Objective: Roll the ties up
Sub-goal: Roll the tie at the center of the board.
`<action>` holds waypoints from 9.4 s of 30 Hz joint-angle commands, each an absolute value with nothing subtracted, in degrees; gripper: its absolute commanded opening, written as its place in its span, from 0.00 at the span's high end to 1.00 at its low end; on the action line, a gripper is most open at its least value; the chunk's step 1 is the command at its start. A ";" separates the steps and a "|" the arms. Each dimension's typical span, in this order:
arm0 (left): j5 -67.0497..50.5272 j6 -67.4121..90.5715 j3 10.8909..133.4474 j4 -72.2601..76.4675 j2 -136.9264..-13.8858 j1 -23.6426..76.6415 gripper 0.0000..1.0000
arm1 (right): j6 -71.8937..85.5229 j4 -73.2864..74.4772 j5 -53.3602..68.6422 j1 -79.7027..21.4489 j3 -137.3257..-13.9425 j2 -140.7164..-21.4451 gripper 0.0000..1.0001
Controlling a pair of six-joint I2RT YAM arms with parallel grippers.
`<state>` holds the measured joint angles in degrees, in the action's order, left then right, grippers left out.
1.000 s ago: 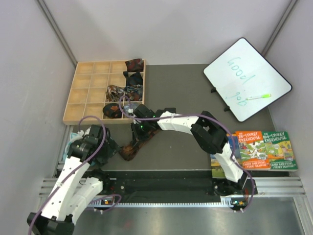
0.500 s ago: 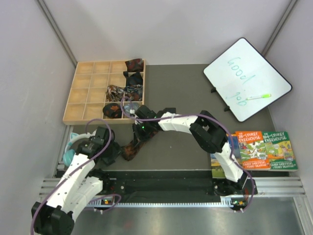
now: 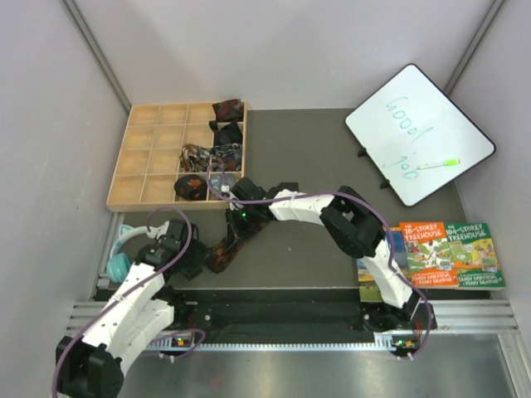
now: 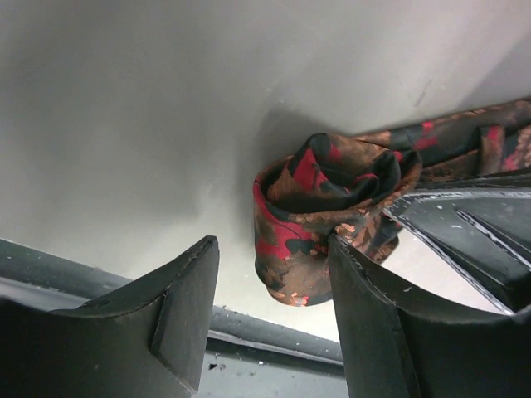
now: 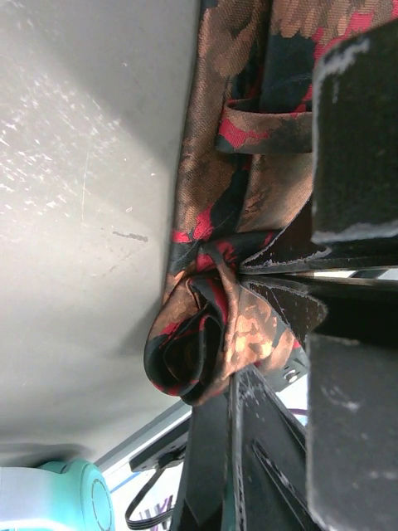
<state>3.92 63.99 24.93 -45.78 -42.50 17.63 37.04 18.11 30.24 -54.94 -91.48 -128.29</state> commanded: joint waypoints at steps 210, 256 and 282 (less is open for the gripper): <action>4.57 24.35 66.00 -54.58 -96.15 26.02 0.60 | 56.34 -21.53 -5.45 -73.21 -59.59 -112.50 1.00; 9.31 27.86 79.80 -63.19 -98.79 26.19 0.36 | 39.73 5.09 -12.66 -77.09 -63.36 -87.02 1.00; 9.76 52.90 51.33 -61.26 -45.27 24.08 0.16 | 36.04 10.28 17.40 -60.47 -80.94 -108.80 1.00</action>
<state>11.40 47.57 54.15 -63.96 -48.47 24.25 36.12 10.81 12.05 -61.60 -77.23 -105.82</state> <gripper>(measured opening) 0.843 0.004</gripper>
